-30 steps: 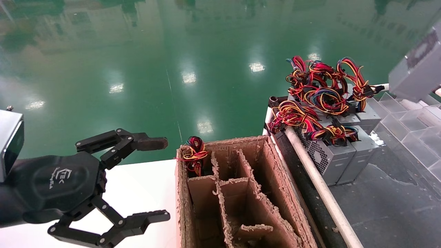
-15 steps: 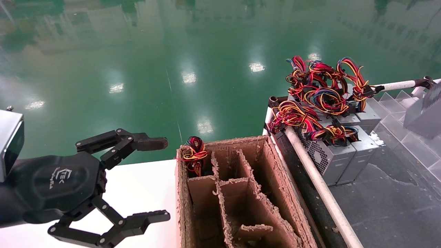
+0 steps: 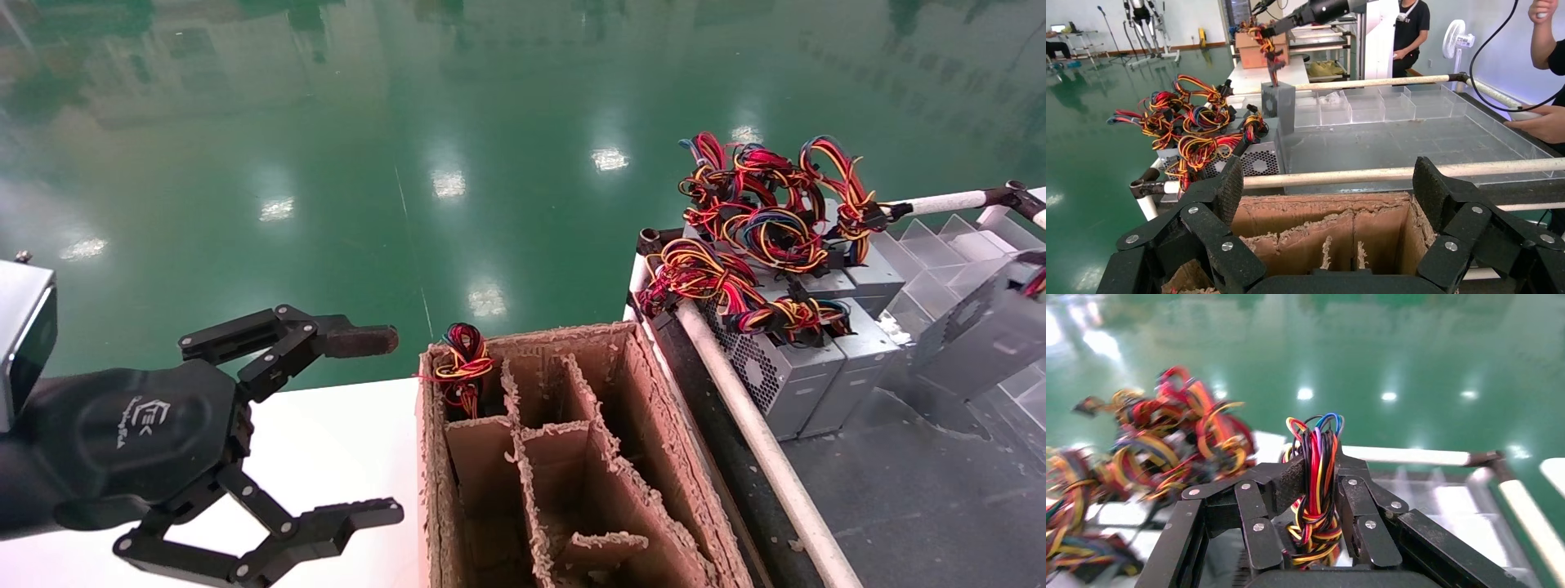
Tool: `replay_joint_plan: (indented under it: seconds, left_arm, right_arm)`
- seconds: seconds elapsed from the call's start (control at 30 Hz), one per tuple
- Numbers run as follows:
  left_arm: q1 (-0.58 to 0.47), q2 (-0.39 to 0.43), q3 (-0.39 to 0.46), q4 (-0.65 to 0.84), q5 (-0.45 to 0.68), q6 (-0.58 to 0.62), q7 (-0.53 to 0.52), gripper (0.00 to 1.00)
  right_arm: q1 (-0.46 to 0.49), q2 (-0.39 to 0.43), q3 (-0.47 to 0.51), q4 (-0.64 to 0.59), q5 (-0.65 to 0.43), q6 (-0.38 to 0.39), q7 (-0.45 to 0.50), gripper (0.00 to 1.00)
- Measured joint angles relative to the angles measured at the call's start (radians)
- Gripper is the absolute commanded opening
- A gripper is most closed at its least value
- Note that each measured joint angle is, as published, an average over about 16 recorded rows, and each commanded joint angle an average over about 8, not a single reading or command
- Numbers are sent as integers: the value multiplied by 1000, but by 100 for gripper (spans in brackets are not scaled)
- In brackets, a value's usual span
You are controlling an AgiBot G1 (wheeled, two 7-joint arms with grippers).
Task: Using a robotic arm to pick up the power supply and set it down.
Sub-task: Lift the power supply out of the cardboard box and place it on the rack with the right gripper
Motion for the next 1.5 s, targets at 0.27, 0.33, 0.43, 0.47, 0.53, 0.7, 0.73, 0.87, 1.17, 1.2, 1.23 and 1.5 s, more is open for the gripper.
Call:
replay_joint_plan:
  seconds: [0.27,0.33,0.43,0.47,0.53,0.7,0.73,0.87,1.17,1.2,1.23,1.5]
  left_arm:
    - [0,0,0,0,0,0,0,100]
    - [0,0,0,0,0,0,0,100]
    - [0,0,0,0,0,0,0,100]
    - [0,0,0,0,0,0,0,100]
    - [0,0,0,0,0,0,0,100]
    - [0,0,0,0,0,0,0,100]
    - [0,0,0,0,0,0,0,100]
    - [0,0,0,0,0,0,0,100]
    - [0,0,0,0,0,0,0,100]
    - [0,0,0,0,0,0,0,100]
    - [0,0,0,0,0,0,0,100]
    - [0,0,0,0,0,0,0,100]
  right_arm:
    - [-11,-20,-18,15,-26,-71,19,0]
    - [-13,-25,-20,19,-30,-88,20,0]
    - [-14,-34,-22,24,-33,-111,23,0]
    - [-15,-38,-23,25,-34,-119,24,0]
    - [-16,-45,-23,27,-34,-135,25,0]
    - [-19,-64,-21,31,-31,-171,26,0]
    - [-20,-68,-21,31,-31,-177,26,0]
    - [-23,-82,-19,30,-27,-190,27,0]
    - [-39,-111,-16,21,-24,-165,25,0]
    - [-41,-114,-16,19,-24,-159,25,0]
    - [-44,-117,-16,17,-23,-152,25,0]
    - [-65,-135,-10,6,-15,-116,26,14]
